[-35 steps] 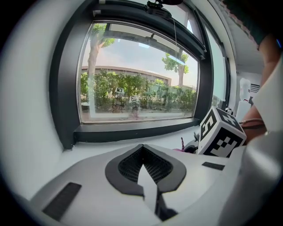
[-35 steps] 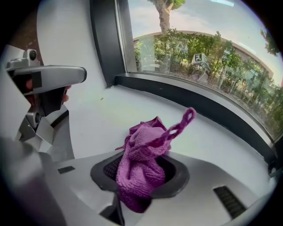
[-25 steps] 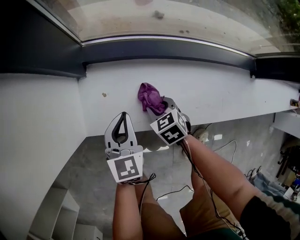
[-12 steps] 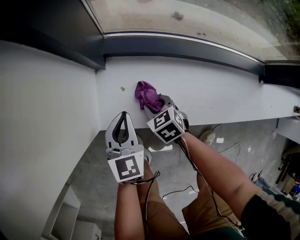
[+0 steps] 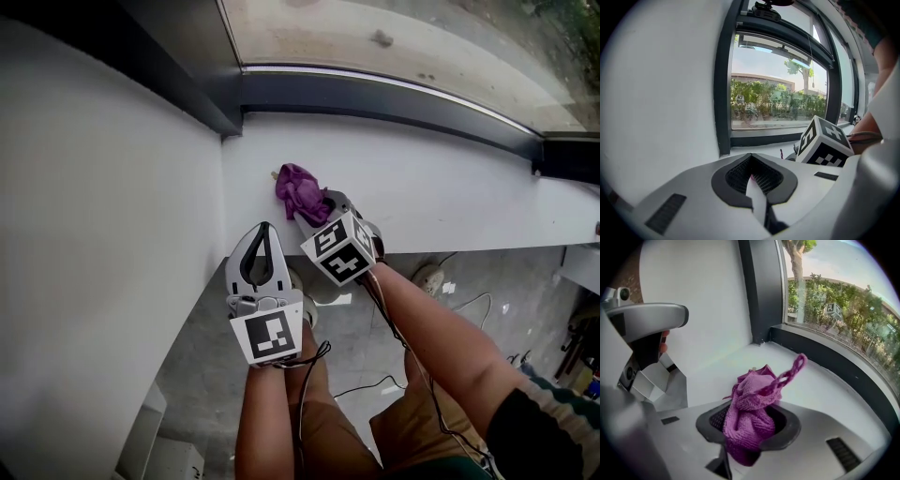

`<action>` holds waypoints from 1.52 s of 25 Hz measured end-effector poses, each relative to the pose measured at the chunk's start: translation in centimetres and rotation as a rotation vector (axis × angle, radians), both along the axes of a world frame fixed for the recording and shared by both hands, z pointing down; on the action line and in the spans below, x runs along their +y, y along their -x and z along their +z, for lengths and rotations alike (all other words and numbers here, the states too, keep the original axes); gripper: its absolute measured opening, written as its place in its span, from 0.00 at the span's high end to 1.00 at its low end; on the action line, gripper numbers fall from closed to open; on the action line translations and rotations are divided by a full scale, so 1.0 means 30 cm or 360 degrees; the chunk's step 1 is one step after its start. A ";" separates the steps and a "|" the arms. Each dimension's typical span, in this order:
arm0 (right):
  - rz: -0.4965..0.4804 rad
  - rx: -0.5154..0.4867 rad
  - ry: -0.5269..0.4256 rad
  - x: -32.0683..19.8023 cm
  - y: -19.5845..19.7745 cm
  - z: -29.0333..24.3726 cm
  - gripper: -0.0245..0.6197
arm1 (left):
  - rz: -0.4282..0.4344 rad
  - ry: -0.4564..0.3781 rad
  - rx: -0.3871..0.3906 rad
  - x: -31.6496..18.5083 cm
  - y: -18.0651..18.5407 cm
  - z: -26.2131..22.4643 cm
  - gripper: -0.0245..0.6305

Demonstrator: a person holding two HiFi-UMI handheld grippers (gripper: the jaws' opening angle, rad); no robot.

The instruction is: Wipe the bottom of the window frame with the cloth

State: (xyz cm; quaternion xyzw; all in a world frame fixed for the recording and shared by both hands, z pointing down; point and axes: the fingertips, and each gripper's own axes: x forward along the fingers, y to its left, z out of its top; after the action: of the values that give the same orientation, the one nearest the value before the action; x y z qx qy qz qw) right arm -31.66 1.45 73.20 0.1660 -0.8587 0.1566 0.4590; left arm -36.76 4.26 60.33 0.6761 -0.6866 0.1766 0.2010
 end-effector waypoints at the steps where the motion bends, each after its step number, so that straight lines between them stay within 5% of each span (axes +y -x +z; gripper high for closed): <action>1: -0.0013 -0.0006 0.0002 0.005 0.018 0.000 0.74 | -0.0007 -0.0001 -0.0002 0.005 0.011 -0.002 0.96; 16: -0.0168 -0.0080 0.0011 0.068 0.236 -0.002 0.74 | -0.0035 0.0042 0.0034 0.095 0.086 0.015 0.96; 27: -0.0123 -0.0158 0.0081 0.071 0.244 -0.028 0.74 | -0.0018 0.0015 0.0043 0.101 0.094 0.000 0.96; 38: -0.0036 -0.0235 -0.0051 -0.002 0.181 -0.189 0.74 | 0.0027 -0.0011 -0.0050 0.056 0.073 -0.111 0.96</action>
State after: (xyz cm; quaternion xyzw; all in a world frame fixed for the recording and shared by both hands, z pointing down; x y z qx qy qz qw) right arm -37.09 1.40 67.53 0.1514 -0.8944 0.1494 0.3934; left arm -38.94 5.95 57.01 0.6797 -0.6844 0.1866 0.1863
